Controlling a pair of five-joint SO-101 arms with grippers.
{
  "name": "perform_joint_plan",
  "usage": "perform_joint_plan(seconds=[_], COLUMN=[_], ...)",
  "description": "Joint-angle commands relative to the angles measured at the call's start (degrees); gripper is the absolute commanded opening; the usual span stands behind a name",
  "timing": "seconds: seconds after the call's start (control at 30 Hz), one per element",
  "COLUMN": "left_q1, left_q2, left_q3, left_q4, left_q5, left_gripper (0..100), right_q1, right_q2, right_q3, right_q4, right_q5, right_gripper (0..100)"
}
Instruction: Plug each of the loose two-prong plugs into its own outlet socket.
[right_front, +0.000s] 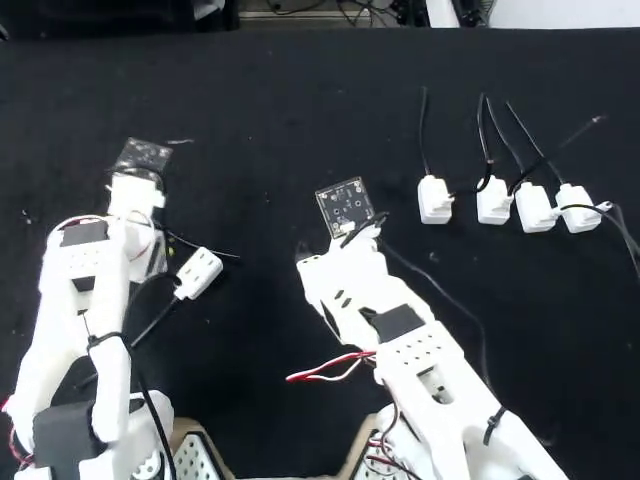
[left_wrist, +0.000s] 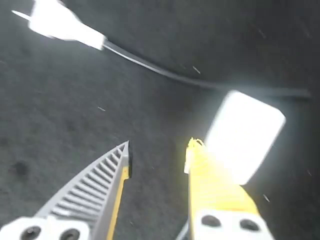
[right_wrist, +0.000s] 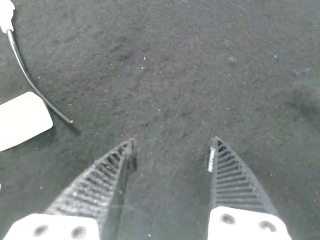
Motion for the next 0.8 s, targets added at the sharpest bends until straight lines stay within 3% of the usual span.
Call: perform_joint_plan(seconds=[0.0, 0.17, 0.3, 0.77], left_q1=[0.40, 5.14, 10.51, 20.70], left_q2=[-0.26, 2.81, 5.36, 6.51], left_q3=[-0.66, 4.09, 4.53, 3.47], left_q4=[-7.12, -17.32, -17.93, -5.45], left_q5=[5.98, 15.56, 17.67, 17.41], left_gripper=[18, 18, 18, 18], right_q1=[0.53, 0.53, 0.53, 0.53], right_q2=[-1.36, -1.36, -1.36, -1.36], right_q3=[-3.12, -3.03, -3.03, -3.03], right_q4=[-1.32, -1.32, -1.32, -1.41], right_q5=[-0.35, -0.35, -0.35, -0.35], right_gripper=[22.2, 22.2, 22.2, 22.2])
